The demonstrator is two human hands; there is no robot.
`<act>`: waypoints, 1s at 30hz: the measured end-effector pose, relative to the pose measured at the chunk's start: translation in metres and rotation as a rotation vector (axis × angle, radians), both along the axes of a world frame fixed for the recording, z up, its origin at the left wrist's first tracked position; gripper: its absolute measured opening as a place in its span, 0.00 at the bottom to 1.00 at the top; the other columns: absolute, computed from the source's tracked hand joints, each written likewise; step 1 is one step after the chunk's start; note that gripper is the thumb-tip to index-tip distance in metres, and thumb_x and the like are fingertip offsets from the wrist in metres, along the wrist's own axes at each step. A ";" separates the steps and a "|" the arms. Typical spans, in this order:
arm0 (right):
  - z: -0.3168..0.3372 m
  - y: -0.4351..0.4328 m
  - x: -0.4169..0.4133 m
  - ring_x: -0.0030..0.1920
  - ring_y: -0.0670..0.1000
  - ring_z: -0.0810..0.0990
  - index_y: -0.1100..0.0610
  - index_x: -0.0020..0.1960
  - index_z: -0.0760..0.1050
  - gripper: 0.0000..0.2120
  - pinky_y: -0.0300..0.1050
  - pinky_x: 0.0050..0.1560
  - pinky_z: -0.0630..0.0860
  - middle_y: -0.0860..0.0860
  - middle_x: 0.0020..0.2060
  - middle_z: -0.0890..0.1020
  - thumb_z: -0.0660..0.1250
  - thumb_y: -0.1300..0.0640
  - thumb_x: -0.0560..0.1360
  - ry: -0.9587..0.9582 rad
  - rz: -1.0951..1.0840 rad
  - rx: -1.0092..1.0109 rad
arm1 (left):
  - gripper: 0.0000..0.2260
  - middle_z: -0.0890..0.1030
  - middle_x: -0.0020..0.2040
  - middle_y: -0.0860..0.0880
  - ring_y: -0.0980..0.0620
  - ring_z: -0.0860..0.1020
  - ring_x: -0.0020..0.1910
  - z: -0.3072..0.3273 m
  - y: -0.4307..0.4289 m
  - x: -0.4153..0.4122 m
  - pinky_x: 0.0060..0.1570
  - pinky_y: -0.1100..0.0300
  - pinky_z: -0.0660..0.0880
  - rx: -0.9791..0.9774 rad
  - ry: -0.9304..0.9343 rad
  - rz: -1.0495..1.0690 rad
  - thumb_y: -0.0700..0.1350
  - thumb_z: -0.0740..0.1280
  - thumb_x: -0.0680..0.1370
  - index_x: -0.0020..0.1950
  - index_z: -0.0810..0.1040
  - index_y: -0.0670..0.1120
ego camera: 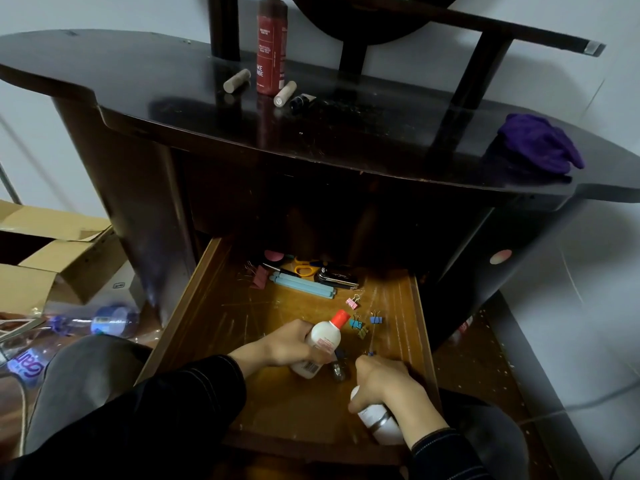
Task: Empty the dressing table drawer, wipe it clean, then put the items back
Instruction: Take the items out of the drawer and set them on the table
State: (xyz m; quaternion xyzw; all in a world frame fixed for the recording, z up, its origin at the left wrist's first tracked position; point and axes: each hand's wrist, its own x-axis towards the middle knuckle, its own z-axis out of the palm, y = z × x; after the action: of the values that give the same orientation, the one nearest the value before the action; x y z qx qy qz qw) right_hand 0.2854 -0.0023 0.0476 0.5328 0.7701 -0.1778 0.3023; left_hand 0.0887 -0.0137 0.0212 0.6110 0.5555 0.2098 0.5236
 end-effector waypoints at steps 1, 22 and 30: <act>-0.001 -0.001 0.000 0.50 0.53 0.77 0.52 0.54 0.68 0.21 0.47 0.48 0.71 0.49 0.46 0.74 0.76 0.45 0.71 0.004 0.028 -0.013 | 0.16 0.84 0.54 0.44 0.47 0.83 0.54 0.000 0.000 0.000 0.57 0.50 0.80 -0.003 -0.002 0.001 0.47 0.76 0.73 0.57 0.81 0.41; 0.168 -0.005 0.030 0.45 0.45 0.80 0.44 0.46 0.76 0.06 0.49 0.46 0.79 0.45 0.43 0.81 0.71 0.46 0.72 0.762 -0.071 0.384 | 0.18 0.82 0.48 0.49 0.48 0.84 0.42 0.147 -0.055 0.008 0.33 0.55 0.79 0.457 -0.308 0.326 0.54 0.73 0.74 0.60 0.75 0.51; 0.286 0.022 0.007 0.25 0.43 0.70 0.53 0.43 0.81 0.06 0.35 0.23 0.64 0.45 0.30 0.77 0.67 0.53 0.73 1.643 -0.345 0.581 | 0.16 0.79 0.54 0.55 0.56 0.80 0.53 0.289 -0.012 -0.016 0.51 0.52 0.79 0.961 -0.224 0.465 0.56 0.69 0.74 0.60 0.71 0.61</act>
State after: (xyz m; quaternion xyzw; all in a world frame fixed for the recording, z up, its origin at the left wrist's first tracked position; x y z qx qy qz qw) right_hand 0.2920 0.0193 0.3336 0.4011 0.6676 -0.3448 -0.5239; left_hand 0.0727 -0.0253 0.3102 0.6165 0.4583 0.6140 0.1813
